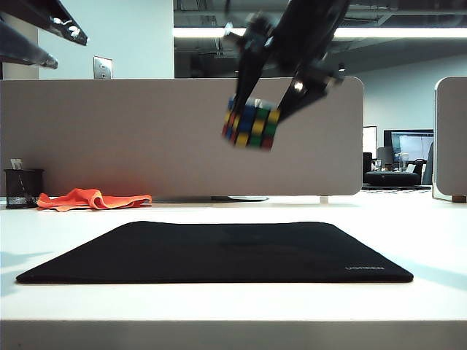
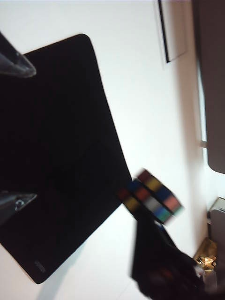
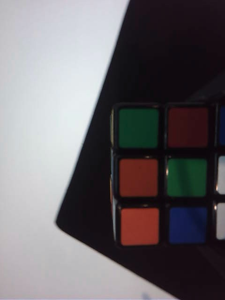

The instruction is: Pick up the cube on the right side of the mouse pad, then place it in the center of the mouse pad.

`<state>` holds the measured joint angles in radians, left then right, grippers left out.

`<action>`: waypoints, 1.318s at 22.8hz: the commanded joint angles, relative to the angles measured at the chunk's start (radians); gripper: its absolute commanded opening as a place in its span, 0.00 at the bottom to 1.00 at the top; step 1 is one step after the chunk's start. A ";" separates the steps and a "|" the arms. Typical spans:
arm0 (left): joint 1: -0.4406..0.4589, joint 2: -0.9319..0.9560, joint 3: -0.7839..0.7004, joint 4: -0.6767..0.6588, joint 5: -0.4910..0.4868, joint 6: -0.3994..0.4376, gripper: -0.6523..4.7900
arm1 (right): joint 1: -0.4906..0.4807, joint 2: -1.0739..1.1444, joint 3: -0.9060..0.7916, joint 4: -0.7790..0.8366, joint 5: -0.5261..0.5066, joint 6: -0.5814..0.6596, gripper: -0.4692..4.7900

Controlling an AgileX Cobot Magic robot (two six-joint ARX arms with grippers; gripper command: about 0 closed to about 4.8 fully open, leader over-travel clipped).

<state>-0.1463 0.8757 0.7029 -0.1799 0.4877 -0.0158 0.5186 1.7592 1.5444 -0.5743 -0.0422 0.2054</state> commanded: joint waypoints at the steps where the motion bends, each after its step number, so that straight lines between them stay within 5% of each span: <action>1: 0.001 -0.002 0.007 -0.010 0.006 0.005 0.69 | 0.033 0.055 0.005 0.011 0.040 -0.008 0.60; 13: 0.001 -0.002 0.007 -0.010 0.006 0.005 0.69 | 0.068 0.219 0.003 0.025 0.065 -0.023 0.62; 16: 0.001 -0.002 0.007 -0.010 0.006 0.005 0.69 | 0.068 0.219 0.003 0.025 0.060 -0.023 0.90; 20: 0.001 -0.002 0.007 -0.010 0.006 0.005 0.69 | 0.067 0.203 0.006 0.006 -0.041 -0.013 0.91; 23: 0.001 -0.002 0.007 -0.001 0.005 0.005 0.68 | 0.059 0.126 0.006 -0.031 0.014 -0.013 0.91; 26: 0.001 -0.004 0.007 0.002 0.003 0.005 0.28 | 0.010 -0.028 0.006 -0.012 0.141 -0.027 0.64; 29: 0.001 -0.006 0.007 0.001 0.003 0.005 0.25 | -0.067 -0.144 0.004 -0.062 0.198 -0.031 0.38; 30: 0.001 -0.012 0.007 0.000 0.002 0.005 0.20 | -0.109 -0.188 0.003 -0.094 0.205 -0.034 0.21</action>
<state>-0.1459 0.8726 0.7029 -0.1944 0.4873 -0.0158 0.4343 1.5997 1.5444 -0.6380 0.1490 0.1772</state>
